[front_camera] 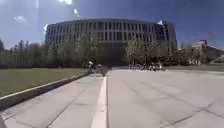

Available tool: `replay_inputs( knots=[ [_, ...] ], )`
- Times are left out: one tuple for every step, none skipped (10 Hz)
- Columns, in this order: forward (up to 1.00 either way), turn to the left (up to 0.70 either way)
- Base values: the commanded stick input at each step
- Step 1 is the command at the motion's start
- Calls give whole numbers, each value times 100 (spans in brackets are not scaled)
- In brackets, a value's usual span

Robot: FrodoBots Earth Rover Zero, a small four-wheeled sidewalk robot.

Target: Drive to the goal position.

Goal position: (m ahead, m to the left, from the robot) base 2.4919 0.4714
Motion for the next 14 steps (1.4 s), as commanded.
replay_inputs(
  knots=[
    [70, 1],
    [70, -34],
    [70, -34],
    [70, -34],
    [70, -34],
    [70, 1],
    [70, 1],
    [70, 1],
    [70, 1],
    [70, 1],
    [70, 1],
    [70, 1],
    [70, 1],
    [70, 1]
  ],
)
